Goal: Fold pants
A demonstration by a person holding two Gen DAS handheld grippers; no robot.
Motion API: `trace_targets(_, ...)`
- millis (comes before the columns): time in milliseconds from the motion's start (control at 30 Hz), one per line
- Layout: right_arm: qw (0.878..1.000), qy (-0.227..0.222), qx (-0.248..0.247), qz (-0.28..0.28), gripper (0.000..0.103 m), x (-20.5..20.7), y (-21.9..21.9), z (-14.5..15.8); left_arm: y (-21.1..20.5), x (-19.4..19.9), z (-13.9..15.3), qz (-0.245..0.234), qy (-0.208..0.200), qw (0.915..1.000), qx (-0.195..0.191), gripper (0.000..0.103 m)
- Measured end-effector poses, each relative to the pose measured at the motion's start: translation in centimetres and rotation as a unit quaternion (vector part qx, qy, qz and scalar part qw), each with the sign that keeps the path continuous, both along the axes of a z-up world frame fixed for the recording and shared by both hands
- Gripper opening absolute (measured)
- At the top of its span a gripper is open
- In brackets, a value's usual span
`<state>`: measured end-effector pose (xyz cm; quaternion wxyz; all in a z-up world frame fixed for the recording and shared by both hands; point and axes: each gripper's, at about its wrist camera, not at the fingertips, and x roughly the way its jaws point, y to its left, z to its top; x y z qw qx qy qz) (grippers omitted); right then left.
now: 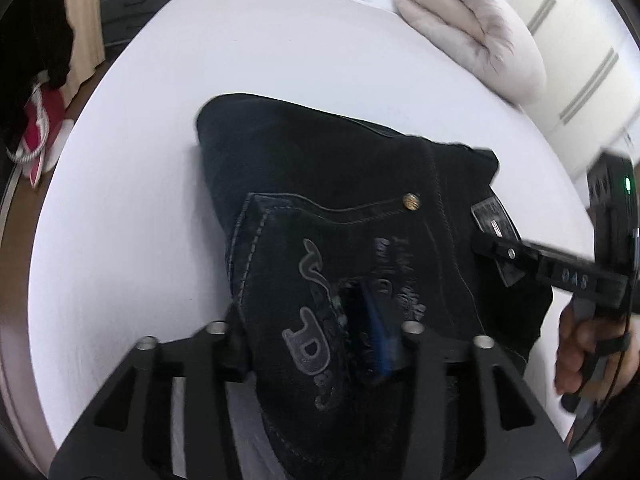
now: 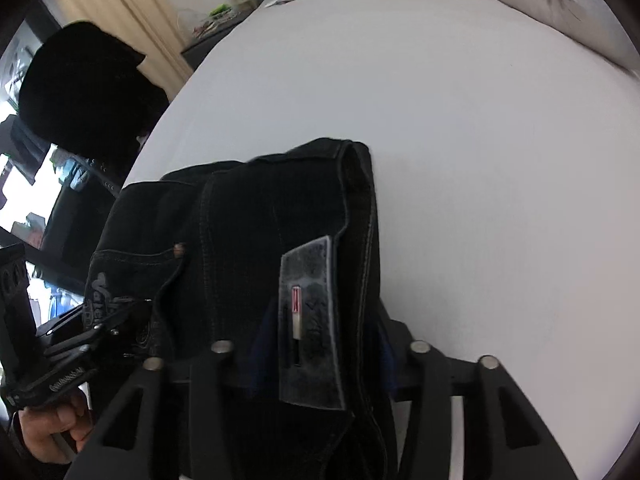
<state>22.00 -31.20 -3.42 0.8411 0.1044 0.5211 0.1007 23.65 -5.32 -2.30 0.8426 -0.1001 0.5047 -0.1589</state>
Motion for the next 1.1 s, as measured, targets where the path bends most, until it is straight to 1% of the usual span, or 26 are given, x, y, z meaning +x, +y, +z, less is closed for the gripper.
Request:
trace_targets(33, 1.000, -0.008, -0.002, 0.000, 0.053, -0.4, 0.0, 0.0, 0.1, -0.1, -0.1, 0.002, -0.003, 1.0000, -0.004, 0.049)
trace_targets(67, 1.000, -0.014, -0.010, 0.003, 0.059, -0.8, 0.2, 0.1, 0.1, -0.1, -0.1, 0.002, -0.006, 1.0000, -0.003, 0.050)
trace_targets(100, 1.000, -0.015, -0.017, 0.008, 0.067, -1.2, 0.4, 0.1, 0.6, -0.5, -0.2, 0.004, -0.009, 1.0000, -0.002, 0.052)
trace_targets(167, 0.999, -0.014, -0.035, 0.011, 0.074, -1.8, 0.7, 0.5, 1.2, -1.4, 0.4, 0.019, -0.018, 0.9997, 0.006, 0.056)
trace_targets(233, 0.999, -0.014, -0.045, 0.000, 0.075, -2.8, 0.5, 1.1, 2.0, -3.4, 1.2, 0.031, -0.036, 0.9988, 0.012, 0.058)
trace_targets(267, 0.999, -0.018, -0.046, -0.006, 0.075, -3.4, 0.2, 1.6, 2.4, -4.5, 2.2, 0.041, -0.056, 0.9973, 0.022, 0.060)
trace_targets(333, 0.998, -0.042, -0.047, -0.021, 0.075, -5.3, -0.4, 3.0, 2.8, -8.1, 4.5, 0.060, -0.098, 0.9925, 0.042, 0.071)
trace_targets(400, 0.995, -0.079, -0.052, -0.036, 0.075, -8.1, -0.7, 4.9, 2.7, -10.7, 7.1, 0.074, -0.152, 0.9836, 0.063, 0.078)
trace_targets(433, 0.993, -0.094, -0.056, -0.042, 0.075, -9.3, -0.7, 5.8, 2.5, -12.2, 8.7, 0.081, -0.178, 0.9776, 0.077, 0.084)
trace_targets(500, 0.986, -0.138, -0.070, -0.054, 0.076, -12.4, -0.6, 8.3, 1.8, -14.9, 11.9, 0.088, -0.224, 0.9654, 0.100, 0.088)
trace_targets(533, 0.983, -0.158, -0.076, -0.056, 0.076, -13.5, -0.2, 9.5, 1.8, -16.4, 13.4, 0.089, -0.251, 0.9574, 0.111, 0.091)
trace_targets(567, 0.976, -0.191, -0.086, -0.061, 0.079, -15.3, 0.3, 11.3, 1.2, -18.7, 15.5, 0.093, -0.292, 0.9422, 0.134, 0.095)
trace_targets(600, 0.969, -0.218, -0.094, -0.065, 0.085, -16.3, 1.0, 12.8, 0.9, -20.4, 16.8, 0.102, -0.319, 0.9299, 0.151, 0.103)
trace_targets(633, 0.963, -0.243, -0.100, -0.068, 0.088, -17.1, 1.2, 14.3, 0.4, -22.3, 18.2, 0.115, -0.349, 0.9146, 0.169, 0.103)
trace_targets(667, 0.951, -0.282, -0.107, -0.071, 0.096, -18.7, 1.5, 16.4, -0.2, -24.7, 19.7, 0.138, -0.380, 0.8933, 0.196, 0.103)
trace_targets(700, 0.942, -0.309, -0.111, -0.074, 0.103, -20.0, 1.7, 17.7, -0.7, -26.4, 20.6, 0.158, -0.399, 0.8775, 0.214, 0.103)
trace_targets(733, 0.926, -0.349, -0.117, -0.079, 0.103, -22.1, 2.0, 19.4, -1.6, -26.9, 21.6, 0.168, -0.405, 0.8720, 0.218, 0.103)
trace_targets(767, 0.914, -0.376, -0.124, -0.083, 0.103, -23.1, 2.5, 20.7, -1.7, -28.2, 22.5, 0.165, -0.401, 0.8780, 0.203, 0.103)
trace_targets(833, 0.899, -0.409, -0.133, -0.081, 0.103, -25.2, 3.1, 22.7, -1.6, -29.6, 23.3, 0.148, -0.377, 0.8970, 0.176, 0.103)
trace_targets(867, 0.894, -0.421, -0.134, -0.073, 0.103, -26.7, 3.3, 23.7, -1.9, -30.3, 23.6, 0.147, -0.363, 0.9031, 0.176, 0.103)
trace_targets(933, 0.889, -0.433, -0.133, -0.067, 0.103, -28.4, 3.6, 25.1, -2.1, -31.3, 23.8, 0.144, -0.343, 0.9114, 0.176, 0.103)
trace_targets(967, 0.886, -0.438, -0.132, -0.067, 0.103, -29.6, 3.8, 25.8, -2.0, -31.6, 23.9, 0.142, -0.327, 0.9187, 0.170, 0.103)
trace_targets(1000, 0.887, -0.437, -0.133, -0.067, 0.103, -30.3, 3.7, 26.3, -1.8, -31.7, 23.9, 0.142, -0.306, 0.9279, 0.159, 0.103)
trace_targets(1033, 0.890, -0.432, -0.132, -0.066, 0.103, -30.7, 3.7, 26.6, -1.6, -32.0, 23.9, 0.144, -0.291, 0.9339, 0.149, 0.103)
trace_targets(1067, 0.895, -0.420, -0.132, -0.066, 0.103, -31.1, 3.6, 26.8, -1.4, -32.3, 23.8, 0.145, -0.277, 0.9395, 0.140, 0.103)
trace_targets(1100, 0.899, -0.411, -0.134, -0.068, 0.103, -32.6, 3.8, 26.4, -1.1, -32.8, 23.8, 0.148, -0.269, 0.9416, 0.138, 0.103)
